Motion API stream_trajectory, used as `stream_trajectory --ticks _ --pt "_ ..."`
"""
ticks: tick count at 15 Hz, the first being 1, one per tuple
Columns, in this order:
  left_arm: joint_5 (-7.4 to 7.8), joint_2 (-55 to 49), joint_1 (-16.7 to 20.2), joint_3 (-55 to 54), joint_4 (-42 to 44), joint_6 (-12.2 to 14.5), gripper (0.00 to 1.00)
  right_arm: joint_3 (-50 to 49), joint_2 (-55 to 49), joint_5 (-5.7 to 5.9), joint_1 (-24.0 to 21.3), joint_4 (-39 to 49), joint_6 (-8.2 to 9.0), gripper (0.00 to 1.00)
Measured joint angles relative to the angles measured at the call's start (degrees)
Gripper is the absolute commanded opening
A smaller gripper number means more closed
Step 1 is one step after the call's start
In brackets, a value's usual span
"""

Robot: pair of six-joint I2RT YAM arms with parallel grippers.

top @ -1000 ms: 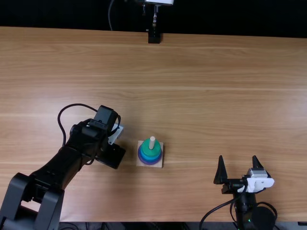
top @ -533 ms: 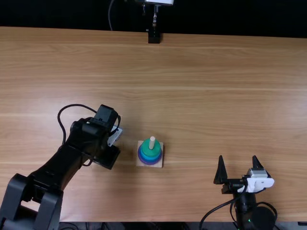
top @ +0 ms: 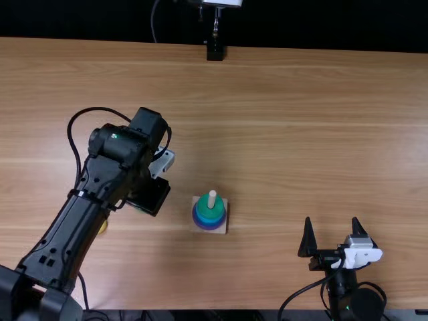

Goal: Build the Hanoi tower: stack the rings onto the peg from bottom to top in this color order: purple, dark blue, light blue, dark green, light green, yellow, orange.

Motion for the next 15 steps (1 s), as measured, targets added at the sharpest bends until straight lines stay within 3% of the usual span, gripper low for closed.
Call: stream_trajectory --ticks 2,5,15 --pt "0.22 0.07 -1.18 7.02 -5.79 -0.02 0.0 0.0 0.0 0.0 0.02 0.0 -0.02 1.0" --pt "0.42 2.54 -4.11 15.39 -7.06 -0.57 0.0 0.02 0.0 -0.02 0.0 0.0 -0.02 1.0" --pt "0.46 8.5 -12.85 26.1 -6.45 -9.62 0.0 0.0 0.0 0.0 0.0 0.0 0.0 1.0"
